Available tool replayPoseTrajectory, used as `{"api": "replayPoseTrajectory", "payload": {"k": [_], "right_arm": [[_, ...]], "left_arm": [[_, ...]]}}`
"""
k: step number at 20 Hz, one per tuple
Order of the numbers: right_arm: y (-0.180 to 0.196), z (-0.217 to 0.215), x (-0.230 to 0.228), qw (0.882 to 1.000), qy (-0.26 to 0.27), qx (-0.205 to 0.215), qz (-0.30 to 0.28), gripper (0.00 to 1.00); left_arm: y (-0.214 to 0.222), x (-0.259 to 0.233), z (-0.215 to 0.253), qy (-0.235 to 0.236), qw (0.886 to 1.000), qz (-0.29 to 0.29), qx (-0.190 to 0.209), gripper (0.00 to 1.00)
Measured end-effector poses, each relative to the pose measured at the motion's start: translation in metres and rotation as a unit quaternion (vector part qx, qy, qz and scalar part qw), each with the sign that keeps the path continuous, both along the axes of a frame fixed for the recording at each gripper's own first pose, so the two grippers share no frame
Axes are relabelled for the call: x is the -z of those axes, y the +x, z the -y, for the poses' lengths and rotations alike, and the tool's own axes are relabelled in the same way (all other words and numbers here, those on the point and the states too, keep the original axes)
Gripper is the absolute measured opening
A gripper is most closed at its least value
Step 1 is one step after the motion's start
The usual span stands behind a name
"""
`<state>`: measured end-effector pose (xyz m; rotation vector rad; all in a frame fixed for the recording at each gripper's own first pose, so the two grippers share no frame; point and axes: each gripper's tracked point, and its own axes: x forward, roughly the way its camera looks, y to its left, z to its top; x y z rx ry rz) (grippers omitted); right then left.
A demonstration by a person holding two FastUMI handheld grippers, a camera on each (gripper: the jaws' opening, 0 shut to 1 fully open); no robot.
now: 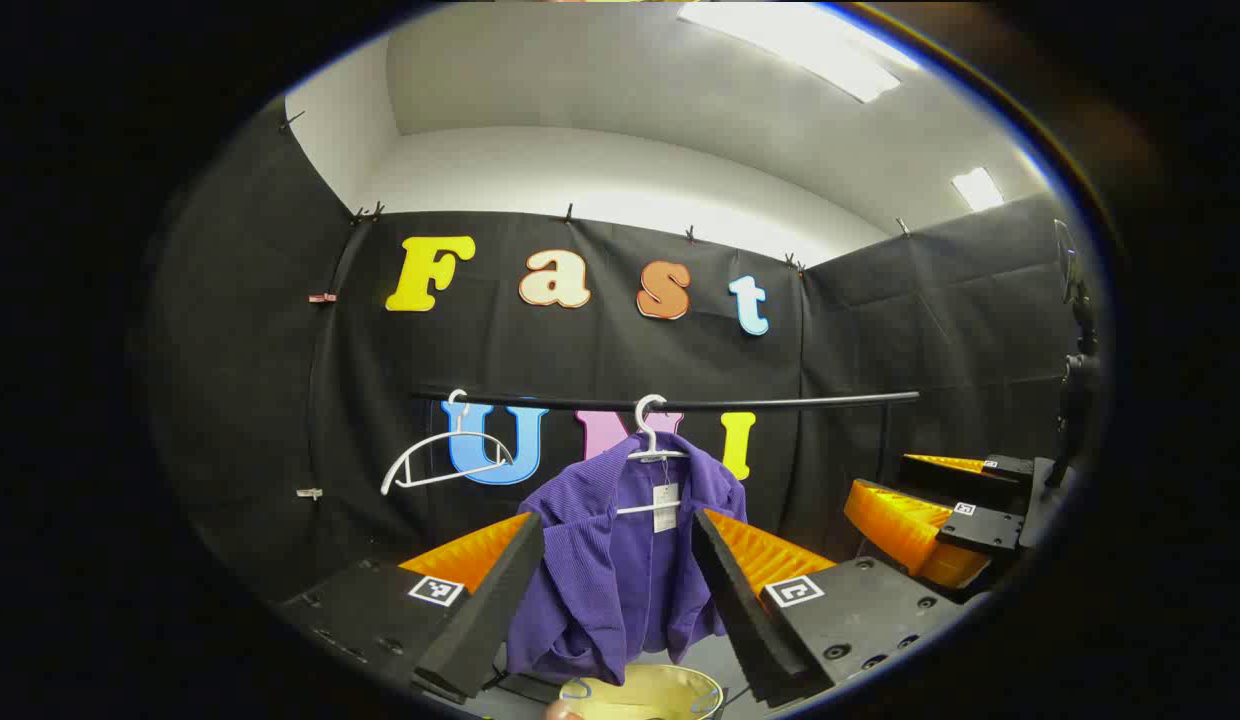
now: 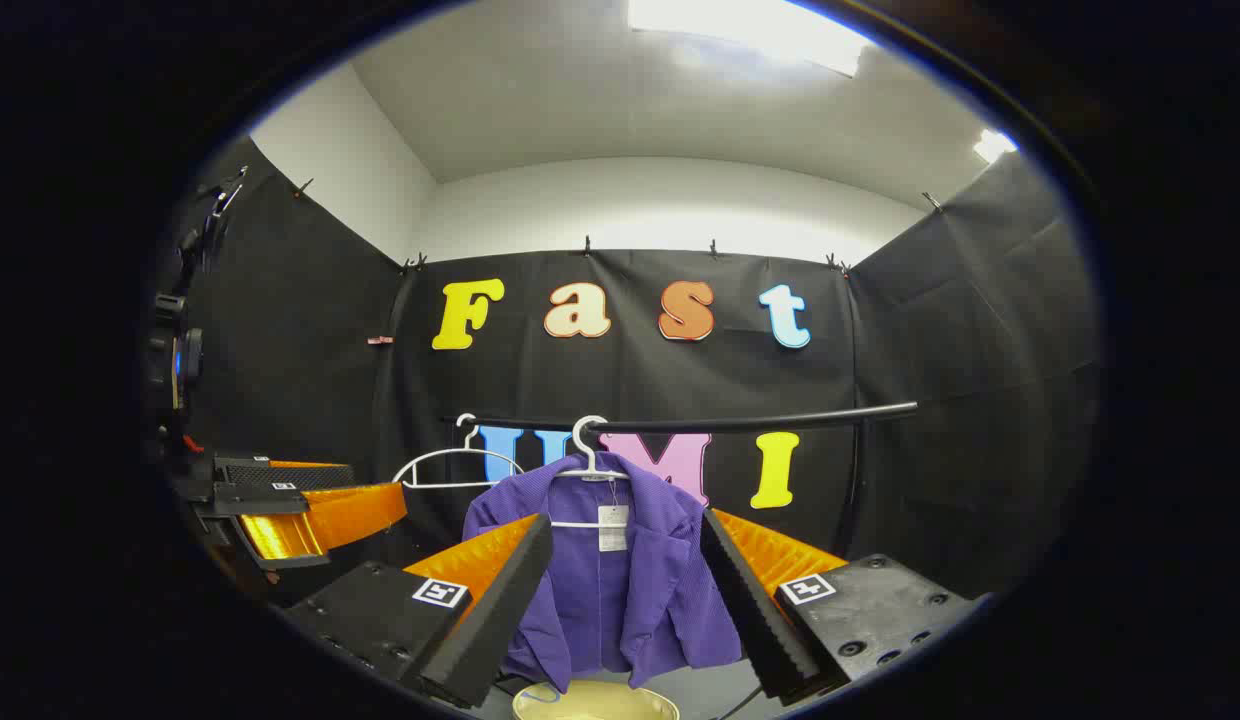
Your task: Grasp the clothes on the hanger with both hands and then place them into the laundry hamper below.
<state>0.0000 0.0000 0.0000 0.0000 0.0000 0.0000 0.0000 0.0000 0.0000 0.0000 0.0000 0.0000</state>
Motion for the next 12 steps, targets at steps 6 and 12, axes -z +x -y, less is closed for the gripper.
{"api": "replayPoseTrajectory", "payload": {"k": [6,12], "right_arm": [[-0.01,-0.004,-0.006,1.0,0.004,-0.006,0.004,0.96],[-0.014,-0.008,-0.006,1.0,0.008,-0.005,0.003,0.96]], "left_arm": [[-0.007,-0.001,0.001,0.002,1.0,0.005,0.0,0.94],[-0.012,0.002,0.005,0.0,1.0,0.001,0.011,0.94]]}}
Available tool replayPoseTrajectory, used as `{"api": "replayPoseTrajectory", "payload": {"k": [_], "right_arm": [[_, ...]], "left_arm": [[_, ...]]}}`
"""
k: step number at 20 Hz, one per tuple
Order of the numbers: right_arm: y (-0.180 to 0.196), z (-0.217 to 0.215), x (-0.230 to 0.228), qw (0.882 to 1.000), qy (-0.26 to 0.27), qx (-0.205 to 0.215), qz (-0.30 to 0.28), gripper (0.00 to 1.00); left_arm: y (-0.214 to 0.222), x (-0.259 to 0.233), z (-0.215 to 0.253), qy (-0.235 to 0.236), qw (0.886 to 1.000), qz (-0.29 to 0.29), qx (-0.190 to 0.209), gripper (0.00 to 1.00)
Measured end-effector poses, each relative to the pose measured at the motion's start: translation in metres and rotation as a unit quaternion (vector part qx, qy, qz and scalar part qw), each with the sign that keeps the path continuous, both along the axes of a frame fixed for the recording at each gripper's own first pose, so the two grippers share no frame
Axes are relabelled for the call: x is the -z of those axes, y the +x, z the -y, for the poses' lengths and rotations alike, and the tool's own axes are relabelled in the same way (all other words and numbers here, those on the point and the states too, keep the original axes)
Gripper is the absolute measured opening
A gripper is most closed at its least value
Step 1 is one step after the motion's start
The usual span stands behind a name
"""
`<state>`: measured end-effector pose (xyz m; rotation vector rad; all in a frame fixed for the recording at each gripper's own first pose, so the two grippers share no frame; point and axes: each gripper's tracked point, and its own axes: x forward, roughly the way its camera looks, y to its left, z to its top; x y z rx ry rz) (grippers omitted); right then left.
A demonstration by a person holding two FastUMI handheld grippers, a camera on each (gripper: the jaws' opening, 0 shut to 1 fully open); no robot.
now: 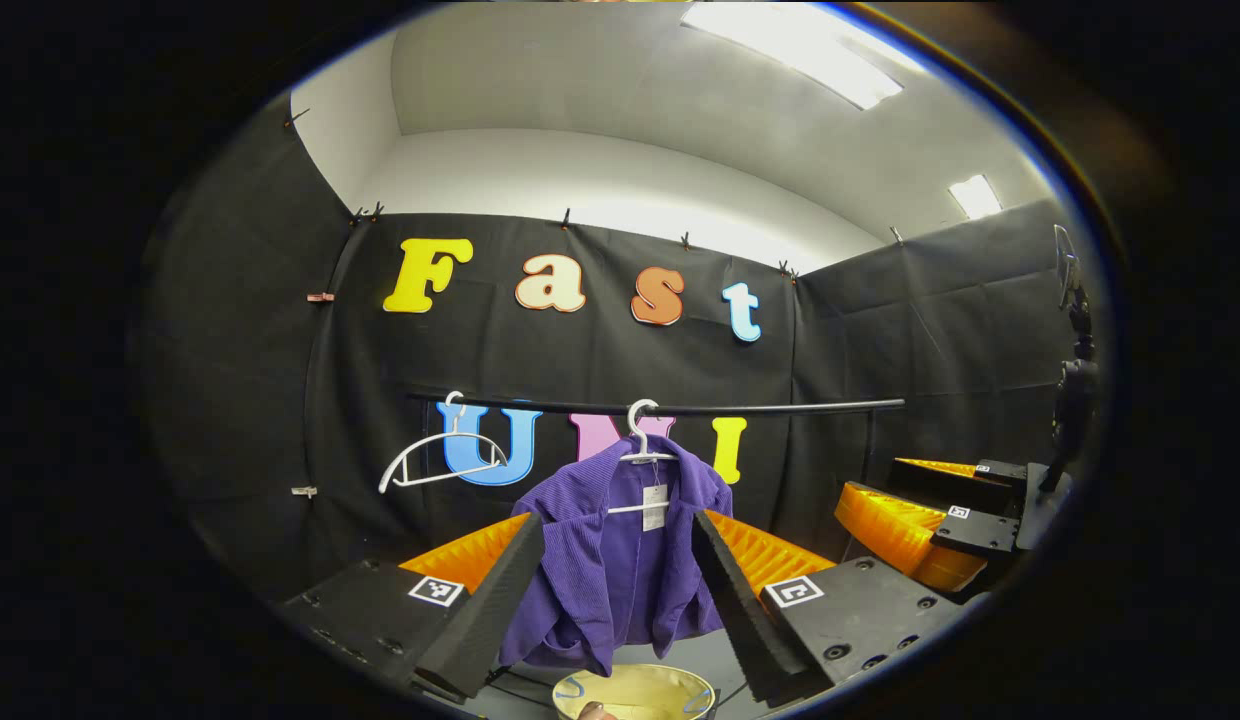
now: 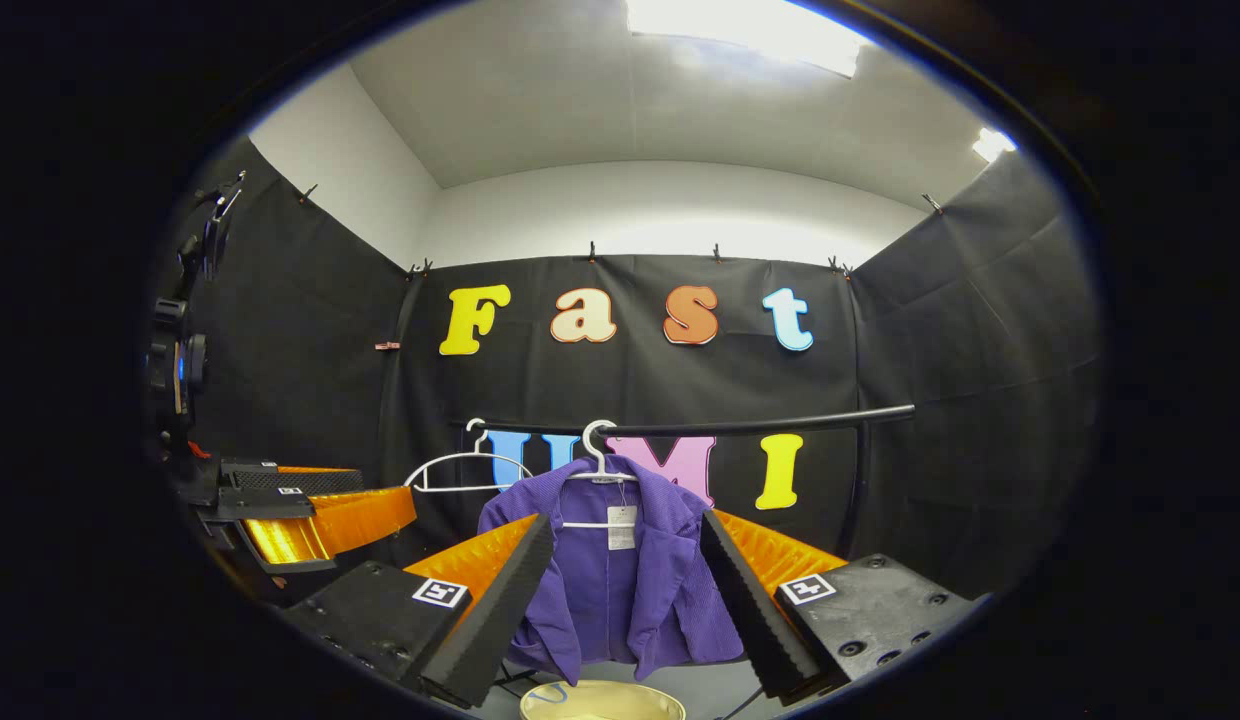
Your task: Grasp the clothes on the hanger with both hands and then place them into the laundry hamper below.
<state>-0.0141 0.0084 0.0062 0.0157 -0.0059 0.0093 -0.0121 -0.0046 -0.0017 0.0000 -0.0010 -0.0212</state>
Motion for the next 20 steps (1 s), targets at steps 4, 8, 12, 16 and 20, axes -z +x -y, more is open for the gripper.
{"api": "replayPoseTrajectory", "payload": {"k": [4,8,12,16,20], "right_arm": [[-0.001,-0.003,-0.001,1.0,-0.001,0.005,0.0,0.97],[0.001,-0.006,-0.004,1.0,0.0,0.015,0.004,0.97],[0.0,-0.01,-0.002,0.999,-0.003,0.032,0.002,0.97],[-0.002,-0.02,0.006,0.999,-0.006,0.053,-0.004,0.97],[0.001,-0.026,0.021,0.998,-0.006,0.062,-0.016,0.97]], "left_arm": [[0.001,-0.002,-0.004,-0.002,1.0,0.001,0.005,0.94],[0.001,-0.003,-0.009,-0.006,1.0,0.002,0.012,0.93],[0.001,0.001,-0.016,-0.009,1.0,-0.001,0.027,0.93],[0.001,0.005,-0.028,-0.028,0.998,0.003,0.048,0.93],[0.008,0.018,-0.045,-0.032,0.998,-0.007,0.047,0.94]]}}
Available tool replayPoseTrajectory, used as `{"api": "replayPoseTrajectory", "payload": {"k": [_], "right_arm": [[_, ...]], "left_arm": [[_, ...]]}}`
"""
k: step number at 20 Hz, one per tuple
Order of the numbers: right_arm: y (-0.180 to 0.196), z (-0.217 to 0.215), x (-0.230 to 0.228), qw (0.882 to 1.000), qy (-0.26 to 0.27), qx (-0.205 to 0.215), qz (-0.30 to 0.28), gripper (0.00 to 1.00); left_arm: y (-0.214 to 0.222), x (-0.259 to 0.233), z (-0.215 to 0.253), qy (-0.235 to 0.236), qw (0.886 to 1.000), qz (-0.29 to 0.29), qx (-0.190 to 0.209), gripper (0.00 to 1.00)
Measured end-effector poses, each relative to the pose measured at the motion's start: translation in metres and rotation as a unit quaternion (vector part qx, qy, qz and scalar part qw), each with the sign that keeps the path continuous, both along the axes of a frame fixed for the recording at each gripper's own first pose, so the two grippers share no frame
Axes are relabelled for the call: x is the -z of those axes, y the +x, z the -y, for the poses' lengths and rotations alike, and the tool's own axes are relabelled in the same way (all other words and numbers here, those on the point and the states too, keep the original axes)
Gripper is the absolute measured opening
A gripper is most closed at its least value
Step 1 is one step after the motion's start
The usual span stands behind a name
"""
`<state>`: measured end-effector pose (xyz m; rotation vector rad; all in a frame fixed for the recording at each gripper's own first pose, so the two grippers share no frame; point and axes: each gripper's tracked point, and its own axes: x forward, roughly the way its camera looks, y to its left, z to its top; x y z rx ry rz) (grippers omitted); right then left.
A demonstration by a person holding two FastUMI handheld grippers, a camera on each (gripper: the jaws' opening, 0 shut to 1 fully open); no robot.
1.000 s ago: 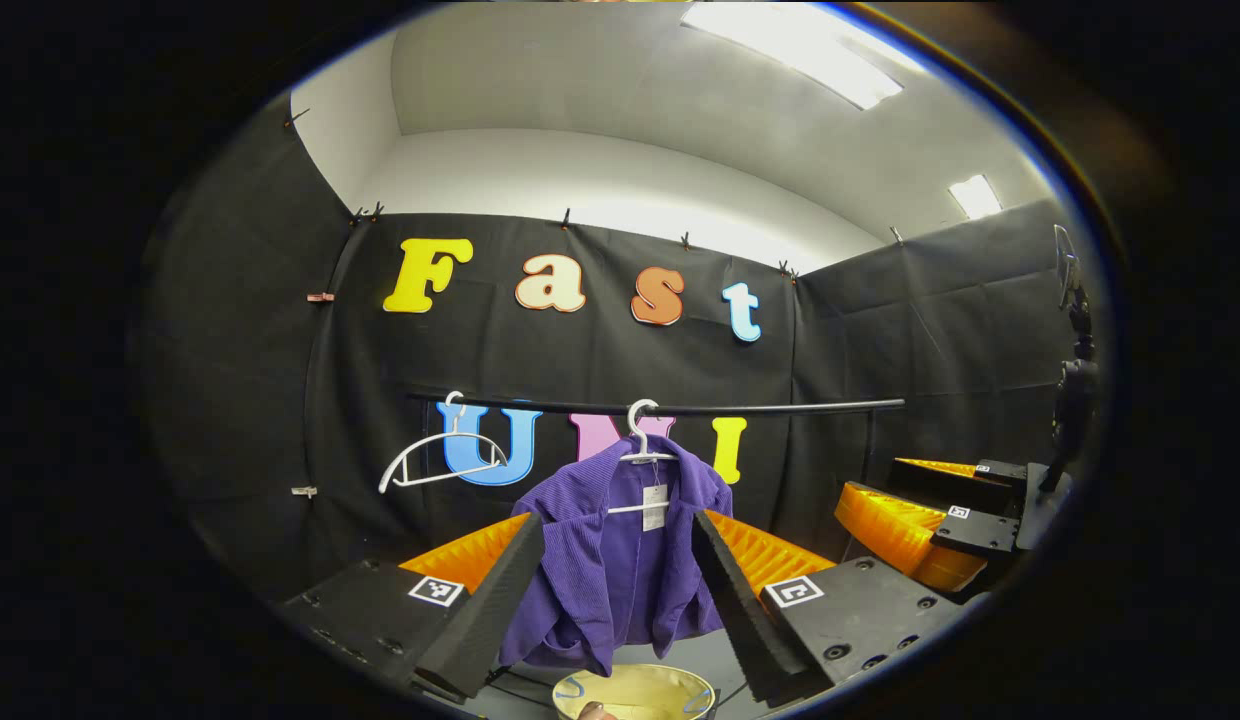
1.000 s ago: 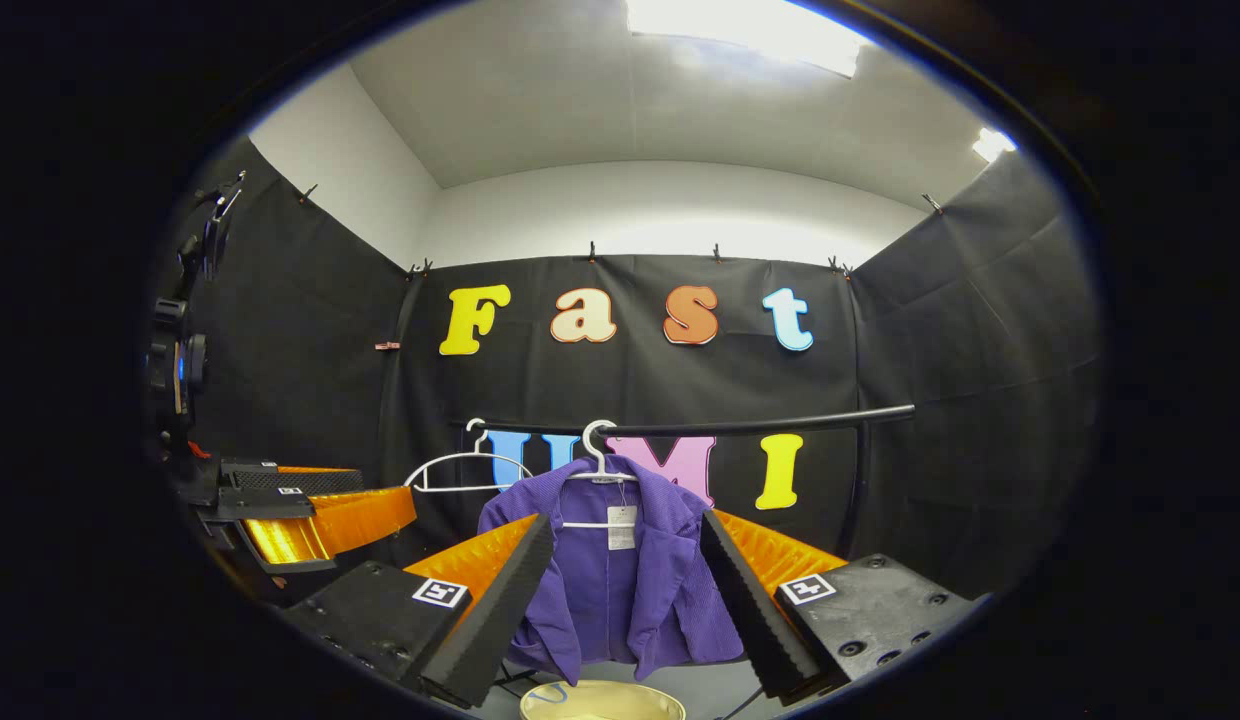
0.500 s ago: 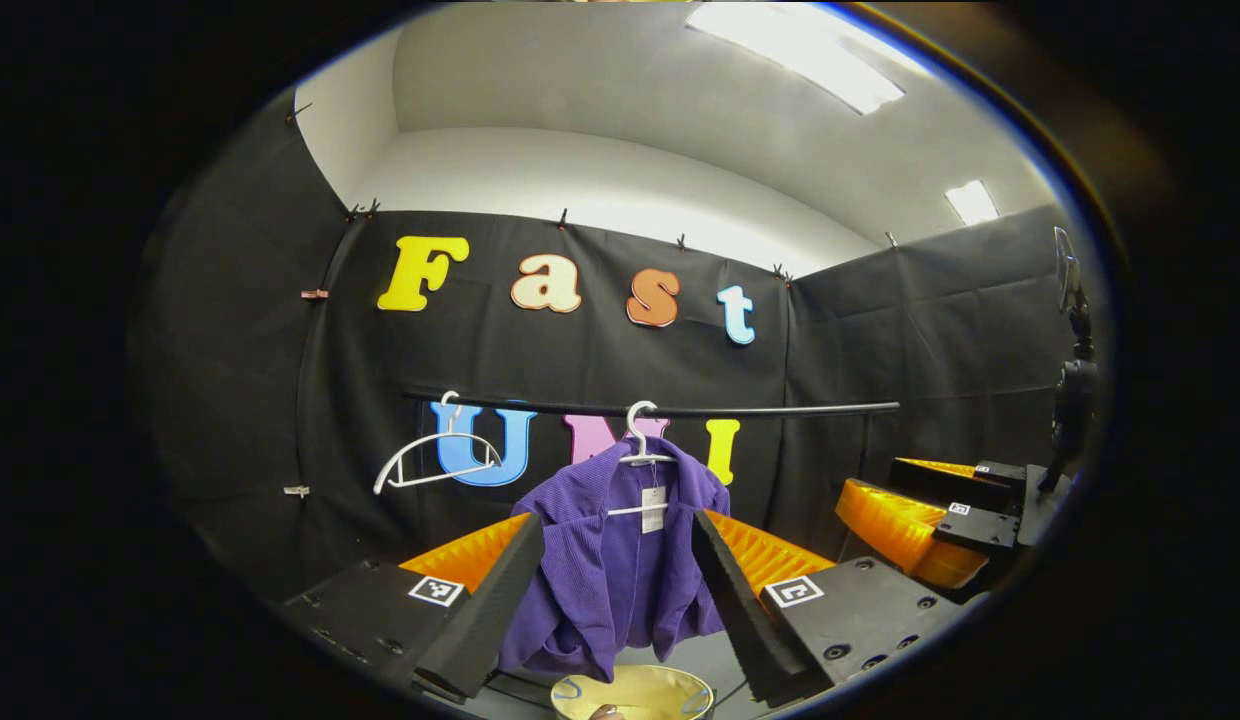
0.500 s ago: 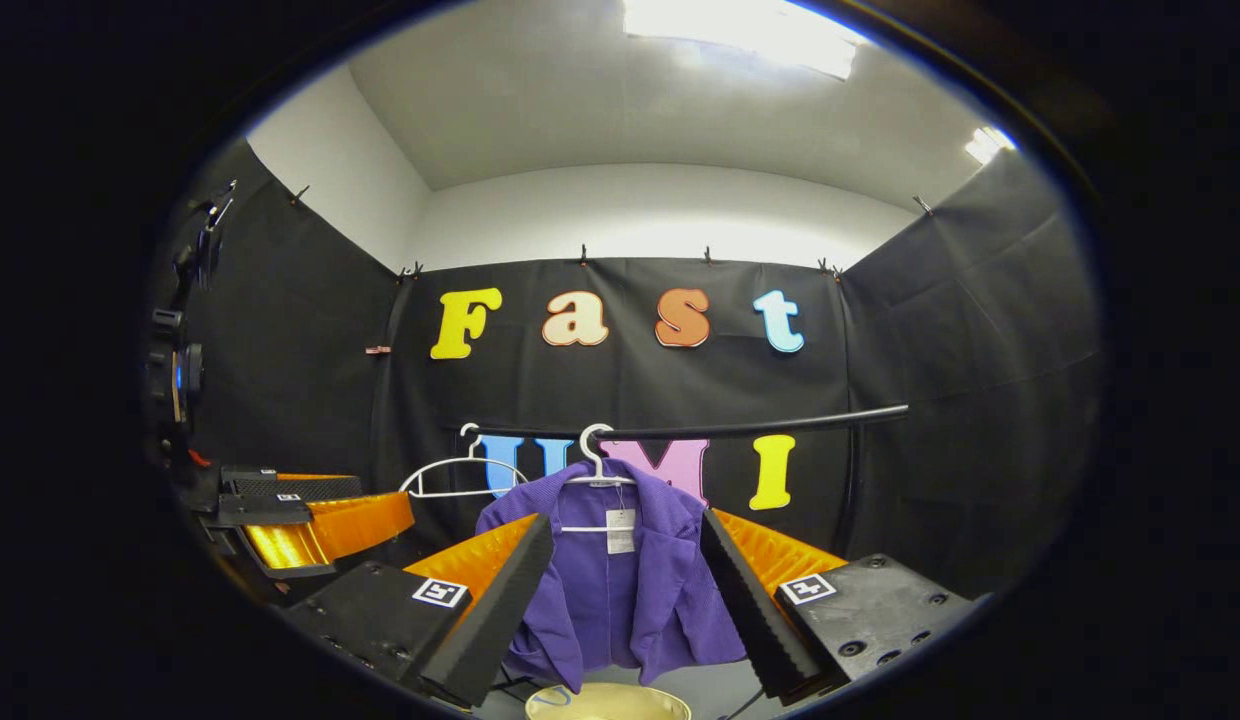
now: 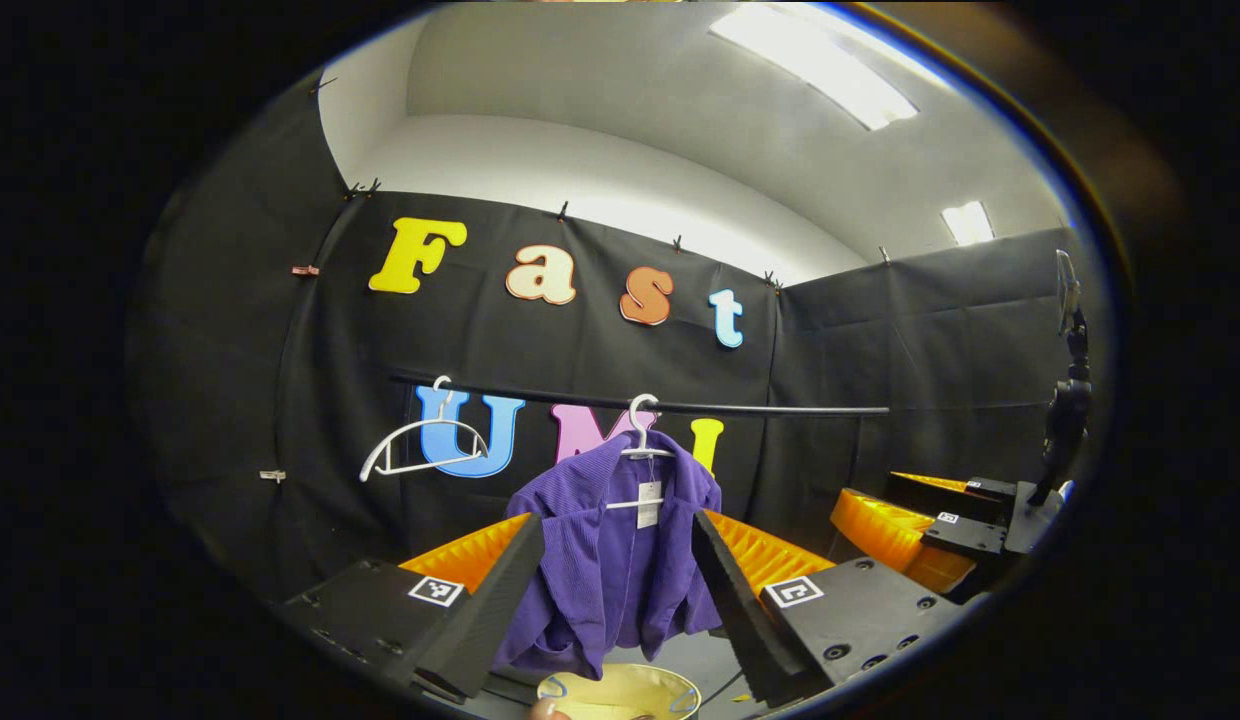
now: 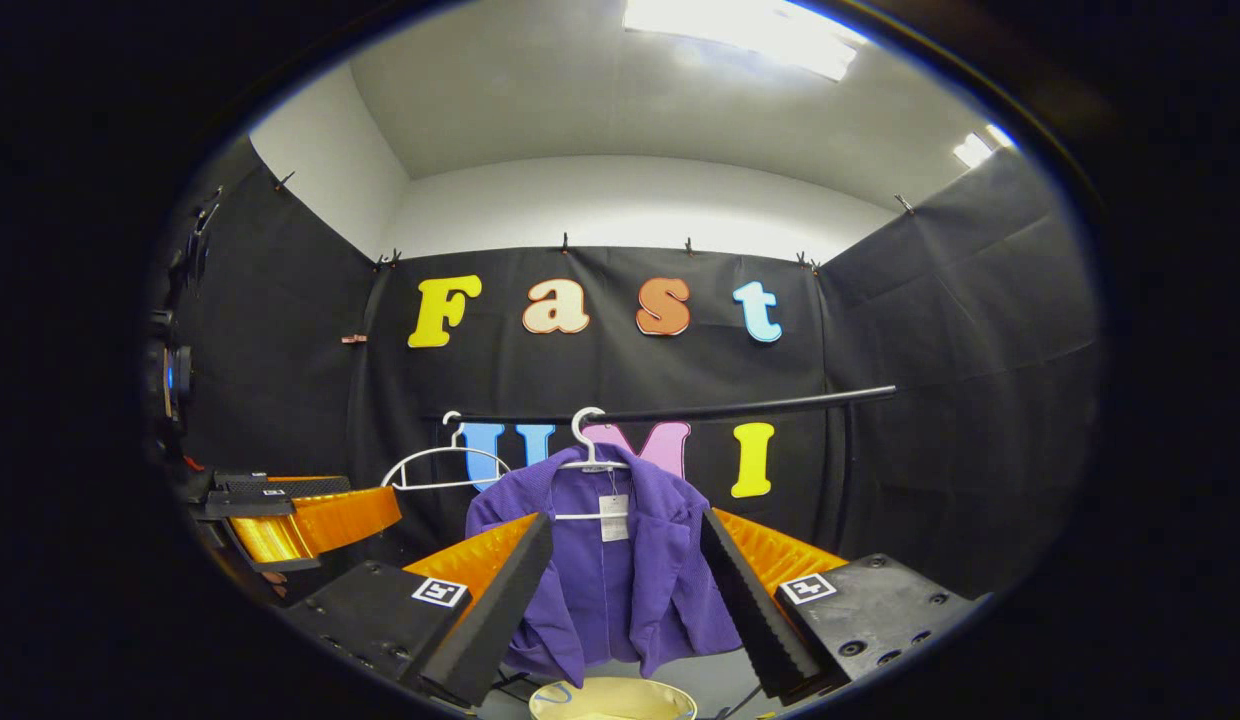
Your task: Grasp the clothes on the hanger with both hands and then place them into the laundry hamper below.
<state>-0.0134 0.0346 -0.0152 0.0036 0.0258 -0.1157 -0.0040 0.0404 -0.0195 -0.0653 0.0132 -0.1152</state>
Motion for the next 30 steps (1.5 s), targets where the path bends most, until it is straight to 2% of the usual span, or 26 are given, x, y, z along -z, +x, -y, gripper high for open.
{"api": "replayPoseTrajectory", "payload": {"k": [4,5,9,14,16,17,18,21,25,28,30], "right_arm": [[0.02,0.009,0.015,1.0,-0.005,0.002,-0.008,0.97],[0.028,0.013,0.021,1.0,-0.002,0.0,-0.009,0.99],[0.073,0.043,0.055,1.0,0.014,-0.01,-0.018,0.97],[0.147,0.076,0.098,0.998,0.033,-0.051,-0.029,0.97],[0.171,0.08,0.111,0.996,0.034,-0.074,-0.027,0.97],[0.182,0.082,0.118,0.995,0.032,-0.085,-0.027,1.0],[0.192,0.083,0.126,0.994,0.031,-0.097,-0.028,0.97],[0.219,0.084,0.149,0.991,0.045,-0.124,-0.038,0.97],[0.245,0.091,0.182,0.986,0.056,-0.14,-0.064,0.97],[0.253,0.088,0.199,0.981,0.074,-0.162,-0.082,0.97],[0.258,0.084,0.204,0.977,0.08,-0.176,-0.086,0.97]], "left_arm": [[0.021,0.018,-0.004,0.009,1.0,-0.009,-0.008,0.94],[0.029,0.024,-0.004,0.008,1.0,-0.012,-0.01,0.94],[0.068,0.045,-0.007,0.006,0.999,-0.006,-0.034,0.94],[0.131,0.085,-0.009,0.004,0.997,-0.013,-0.08,0.94],[0.154,0.102,-0.015,0.01,0.994,-0.016,-0.108,0.94],[0.163,0.113,-0.016,0.01,0.993,-0.023,-0.119,0.94],[0.172,0.124,-0.019,0.009,0.991,-0.029,-0.129,0.94],[0.194,0.151,-0.03,0.009,0.986,-0.046,-0.157,0.94],[0.214,0.186,-0.046,0.007,0.978,-0.078,-0.191,0.94],[0.228,0.201,-0.043,-0.022,0.977,-0.089,-0.192,0.94],[0.238,0.199,-0.034,-0.026,0.979,-0.083,-0.186,0.94]]}}
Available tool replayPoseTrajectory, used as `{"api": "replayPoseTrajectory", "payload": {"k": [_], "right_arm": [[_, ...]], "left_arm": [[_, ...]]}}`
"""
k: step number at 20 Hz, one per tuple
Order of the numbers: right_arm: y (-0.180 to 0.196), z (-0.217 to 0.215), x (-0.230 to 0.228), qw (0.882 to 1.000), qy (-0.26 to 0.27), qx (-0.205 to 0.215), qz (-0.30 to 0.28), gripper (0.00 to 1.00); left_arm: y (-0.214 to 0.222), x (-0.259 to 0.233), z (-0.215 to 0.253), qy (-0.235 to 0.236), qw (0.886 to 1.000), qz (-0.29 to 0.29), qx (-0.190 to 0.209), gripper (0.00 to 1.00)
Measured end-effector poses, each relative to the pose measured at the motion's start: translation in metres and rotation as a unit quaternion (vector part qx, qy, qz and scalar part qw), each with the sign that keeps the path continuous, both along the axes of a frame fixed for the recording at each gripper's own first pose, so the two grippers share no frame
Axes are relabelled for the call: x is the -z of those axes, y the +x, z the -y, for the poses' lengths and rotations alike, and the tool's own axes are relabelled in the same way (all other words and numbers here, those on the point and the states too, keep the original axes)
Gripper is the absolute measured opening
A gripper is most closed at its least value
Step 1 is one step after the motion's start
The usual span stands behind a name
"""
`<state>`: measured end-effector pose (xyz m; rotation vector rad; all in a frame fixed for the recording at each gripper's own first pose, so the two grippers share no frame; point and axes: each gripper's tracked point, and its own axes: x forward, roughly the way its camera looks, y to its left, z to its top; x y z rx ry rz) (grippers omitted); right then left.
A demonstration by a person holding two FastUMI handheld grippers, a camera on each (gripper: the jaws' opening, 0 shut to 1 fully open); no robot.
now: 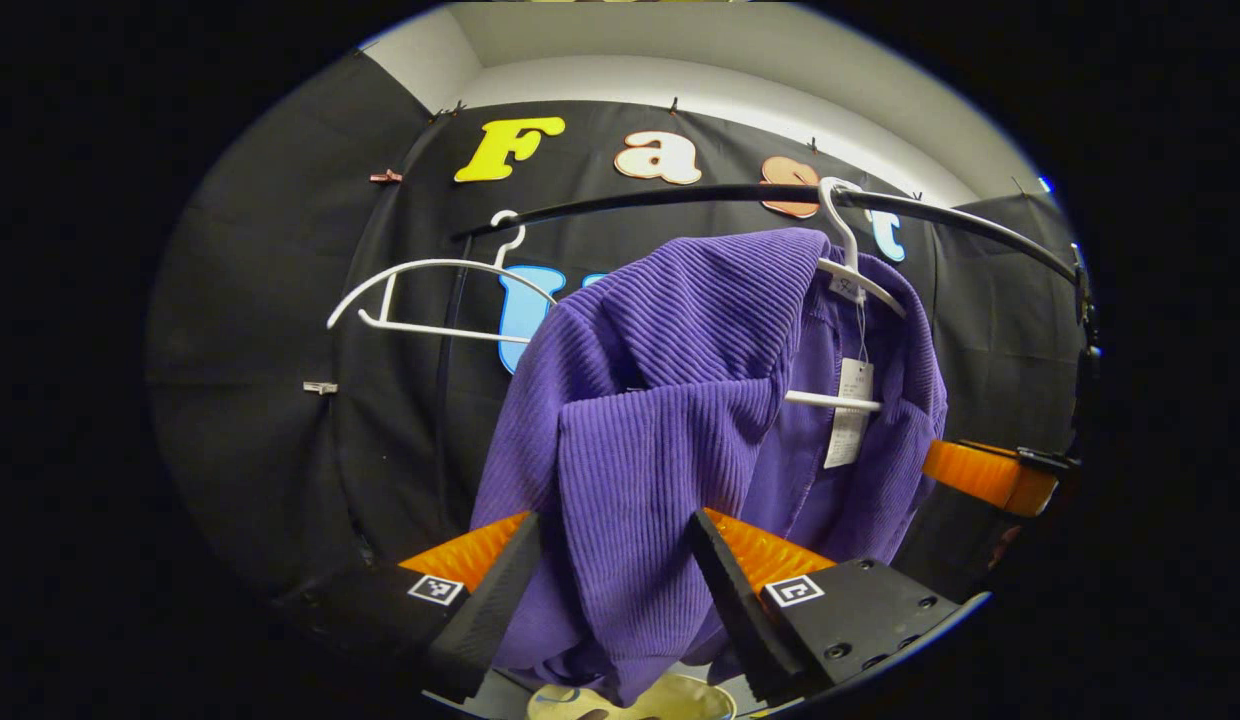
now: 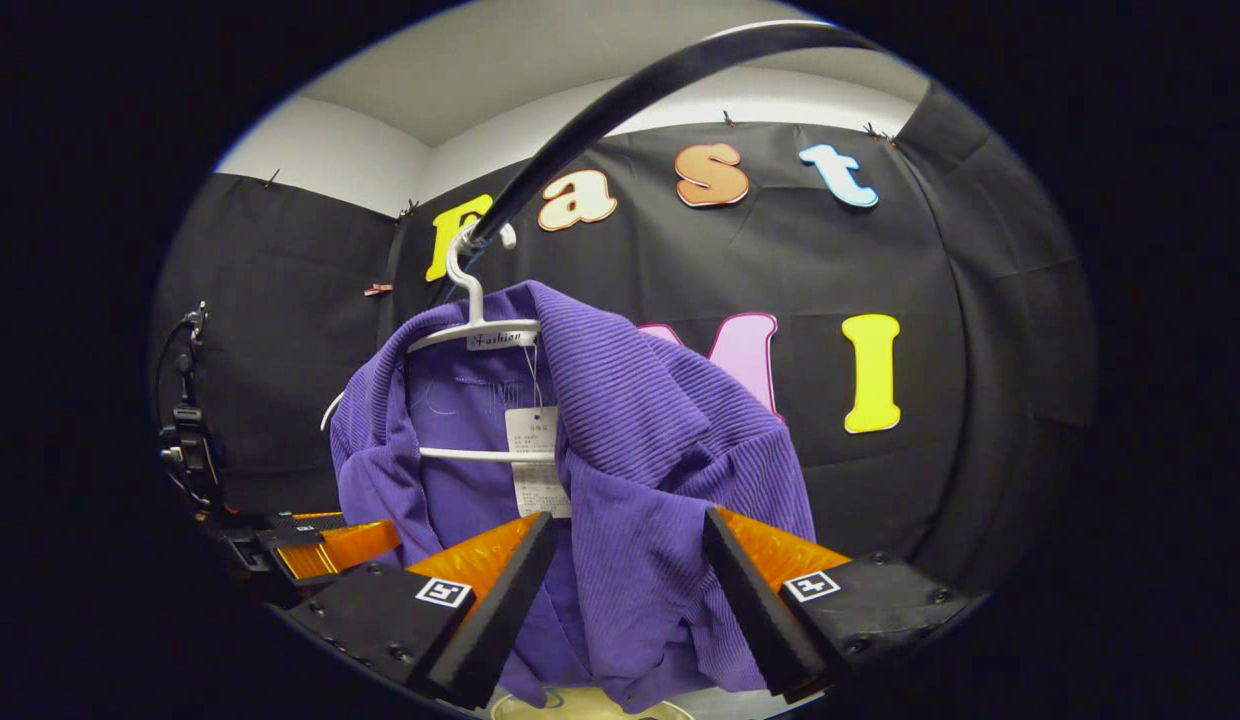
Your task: Grasp the clothes on the hanger with both hands and then place them into the laundry hamper below.
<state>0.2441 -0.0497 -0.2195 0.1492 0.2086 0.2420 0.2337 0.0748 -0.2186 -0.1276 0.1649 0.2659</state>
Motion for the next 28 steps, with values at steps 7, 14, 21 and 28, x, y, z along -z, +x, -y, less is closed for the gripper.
{"api": "replayPoseTrajectory", "payload": {"k": [7,14,21,28], "right_arm": [[0.012,0.017,0.005,1.0,0.009,-0.001,0.0,0.97],[0.011,0.003,0.032,0.998,0.045,-0.036,-0.038,0.97],[0.042,-0.012,0.04,0.998,0.037,-0.036,-0.034,0.98],[0.064,-0.019,0.052,0.999,0.013,-0.033,-0.034,0.61]], "left_arm": [[0.029,-0.001,0.063,0.021,0.999,0.004,0.046,0.93],[0.044,0.009,0.041,0.011,1.0,-0.008,-0.004,0.93],[0.041,-0.019,0.002,0.058,0.992,0.04,-0.108,0.95],[0.043,-0.018,-0.008,0.15,0.98,0.011,-0.132,0.84]]}}
